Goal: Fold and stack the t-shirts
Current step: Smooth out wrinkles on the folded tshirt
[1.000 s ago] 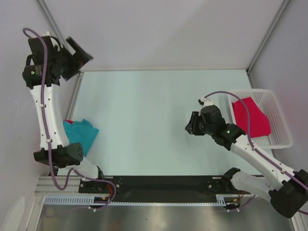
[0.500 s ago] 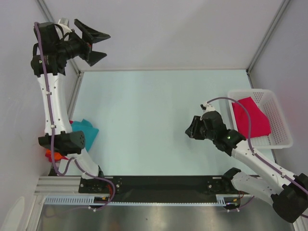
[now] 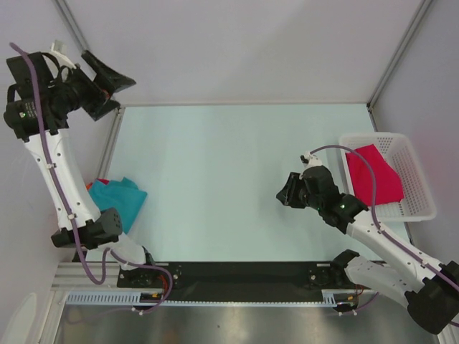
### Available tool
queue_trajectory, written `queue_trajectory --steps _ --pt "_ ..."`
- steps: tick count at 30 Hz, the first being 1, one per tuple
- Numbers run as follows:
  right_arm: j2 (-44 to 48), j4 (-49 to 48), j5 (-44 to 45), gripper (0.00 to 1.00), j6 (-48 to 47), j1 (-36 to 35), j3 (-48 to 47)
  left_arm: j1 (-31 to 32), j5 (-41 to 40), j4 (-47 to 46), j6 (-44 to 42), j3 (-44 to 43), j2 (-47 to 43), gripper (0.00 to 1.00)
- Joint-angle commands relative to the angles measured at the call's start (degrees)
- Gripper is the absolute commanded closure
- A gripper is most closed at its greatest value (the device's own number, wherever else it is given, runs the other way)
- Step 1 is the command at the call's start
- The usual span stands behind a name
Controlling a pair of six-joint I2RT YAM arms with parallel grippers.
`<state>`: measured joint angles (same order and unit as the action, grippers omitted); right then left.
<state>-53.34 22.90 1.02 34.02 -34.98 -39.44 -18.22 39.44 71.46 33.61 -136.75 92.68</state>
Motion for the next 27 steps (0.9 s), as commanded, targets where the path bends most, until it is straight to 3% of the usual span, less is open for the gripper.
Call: queue_trajectory --steps 1,3,9,16,20,23,24,27 --pt "1.22 -0.40 0.13 0.64 0.08 0.09 -0.02 1.07 -15.44 12.56 -12.25 2.47 -0.05 0.00" --pt "0.52 -1.09 0.04 0.64 0.26 0.00 0.06 3.44 -20.16 12.56 -12.33 1.57 0.13 0.00" --pt "-2.20 -4.26 -0.49 0.65 0.70 -0.96 -0.72 12.05 -21.42 12.48 -8.92 5.62 1.00 0.00" --pt "-2.30 -3.56 0.03 0.65 0.61 -2.98 -1.87 29.80 -33.53 11.77 -6.62 1.04 5.75 0.00" --pt "-0.89 -1.37 0.56 0.64 0.35 -3.16 -1.87 36.14 -46.26 11.77 -8.29 3.24 8.03 0.00" --pt "-0.36 0.04 0.39 0.64 0.08 -3.51 -2.30 39.83 -53.30 11.60 -6.63 -2.01 10.49 0.00" --pt "-0.45 0.48 0.56 0.64 -0.09 -3.69 -2.83 41.75 -58.98 11.60 -6.80 -5.95 11.28 0.00" --pt "-0.45 3.11 1.87 0.65 -0.62 -4.74 -4.67 43.78 -70.32 11.33 -8.72 -7.05 12.17 0.00"
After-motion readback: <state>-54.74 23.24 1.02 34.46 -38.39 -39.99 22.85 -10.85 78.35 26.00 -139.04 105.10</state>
